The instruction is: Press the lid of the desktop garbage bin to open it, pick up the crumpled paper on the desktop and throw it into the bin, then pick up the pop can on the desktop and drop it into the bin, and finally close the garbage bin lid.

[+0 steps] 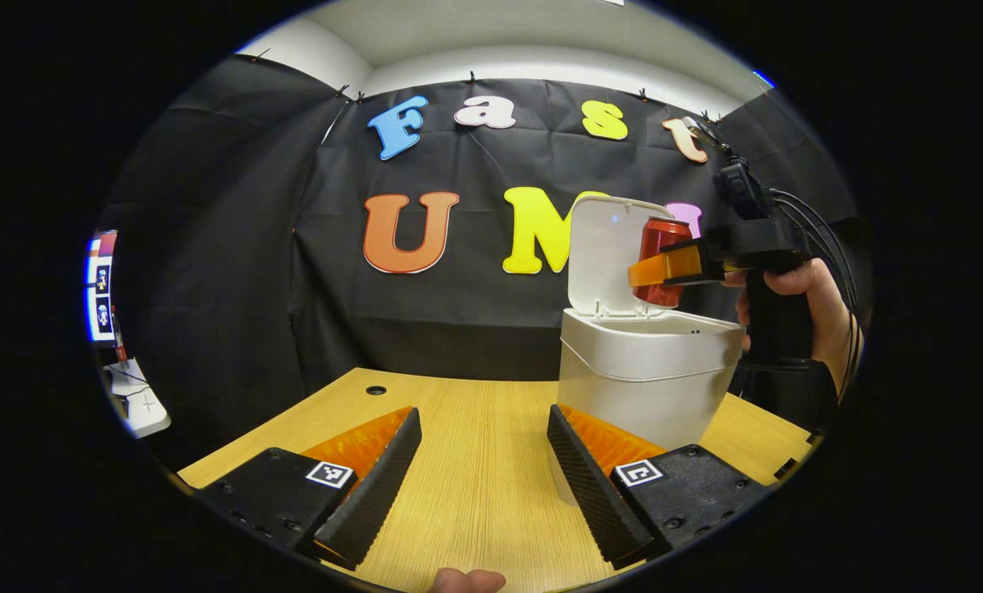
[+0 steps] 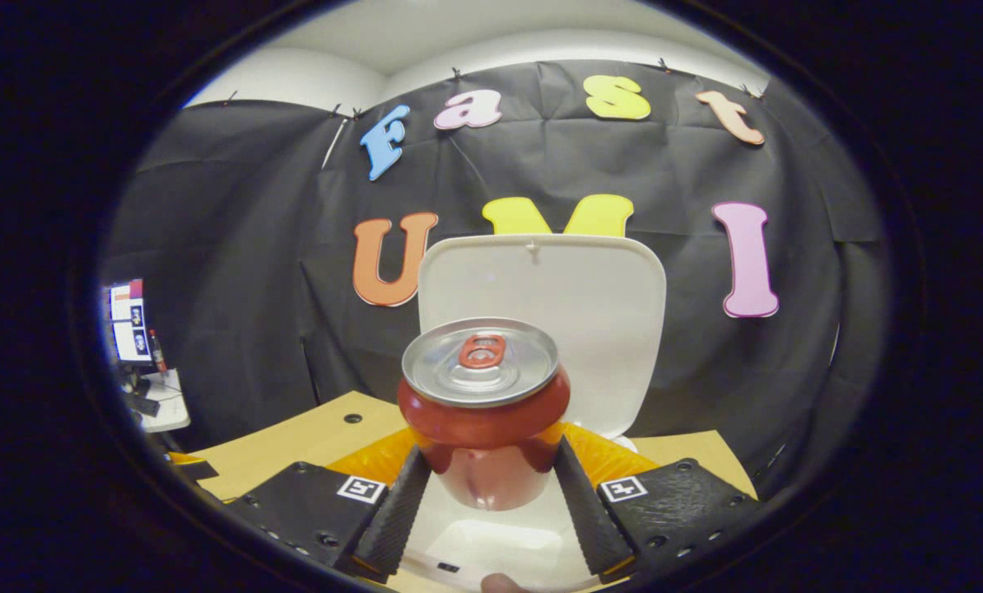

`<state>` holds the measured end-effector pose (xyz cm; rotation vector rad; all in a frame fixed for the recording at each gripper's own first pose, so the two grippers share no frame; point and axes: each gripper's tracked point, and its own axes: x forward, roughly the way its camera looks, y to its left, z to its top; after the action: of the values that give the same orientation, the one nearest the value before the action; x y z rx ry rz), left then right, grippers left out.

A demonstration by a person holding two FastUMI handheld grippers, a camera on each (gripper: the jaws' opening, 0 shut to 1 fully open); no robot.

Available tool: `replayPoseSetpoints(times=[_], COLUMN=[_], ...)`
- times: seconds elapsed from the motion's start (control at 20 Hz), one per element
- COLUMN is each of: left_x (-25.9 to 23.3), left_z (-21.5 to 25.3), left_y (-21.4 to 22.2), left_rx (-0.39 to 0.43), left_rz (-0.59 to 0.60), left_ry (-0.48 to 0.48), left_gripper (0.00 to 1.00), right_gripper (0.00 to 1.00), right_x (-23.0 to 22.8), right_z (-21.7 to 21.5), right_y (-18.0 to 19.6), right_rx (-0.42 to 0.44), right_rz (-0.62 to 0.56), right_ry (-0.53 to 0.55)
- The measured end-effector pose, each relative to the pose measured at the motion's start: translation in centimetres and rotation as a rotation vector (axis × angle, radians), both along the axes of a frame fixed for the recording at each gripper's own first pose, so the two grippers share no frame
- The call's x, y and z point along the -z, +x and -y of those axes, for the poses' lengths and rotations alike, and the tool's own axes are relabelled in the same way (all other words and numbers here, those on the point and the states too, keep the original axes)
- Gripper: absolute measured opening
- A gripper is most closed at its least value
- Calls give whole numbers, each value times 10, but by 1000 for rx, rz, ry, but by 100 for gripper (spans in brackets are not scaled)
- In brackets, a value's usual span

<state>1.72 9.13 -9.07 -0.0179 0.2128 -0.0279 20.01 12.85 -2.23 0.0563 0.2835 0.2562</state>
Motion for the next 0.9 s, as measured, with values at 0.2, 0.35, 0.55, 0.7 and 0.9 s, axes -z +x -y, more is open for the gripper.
replayPoseSetpoints(times=[0.2,0.35,0.55,0.7,0.9], left_x=[1,2,2,2,1], left_z=[-1,-3,-1,2,8], left_y=[0,0,-1,-1,0], left_rx=[-3,-8,-6,-2,9], left_rz=[1,-4,-8,-3,-4], left_ry=[-6,-7,3,1,-12], left_gripper=[99,99,99,99,99], right_gripper=[81,83,83,85,85], right_x=[10,14,-1,-19,-47], right_z=[4,3,10,20,28], right_y=[4,2,0,-3,-5], right_rx=[21,18,37,56,73], right_rz=[-38,-51,-13,31,95], right_ry=[-12,-8,3,25,20])
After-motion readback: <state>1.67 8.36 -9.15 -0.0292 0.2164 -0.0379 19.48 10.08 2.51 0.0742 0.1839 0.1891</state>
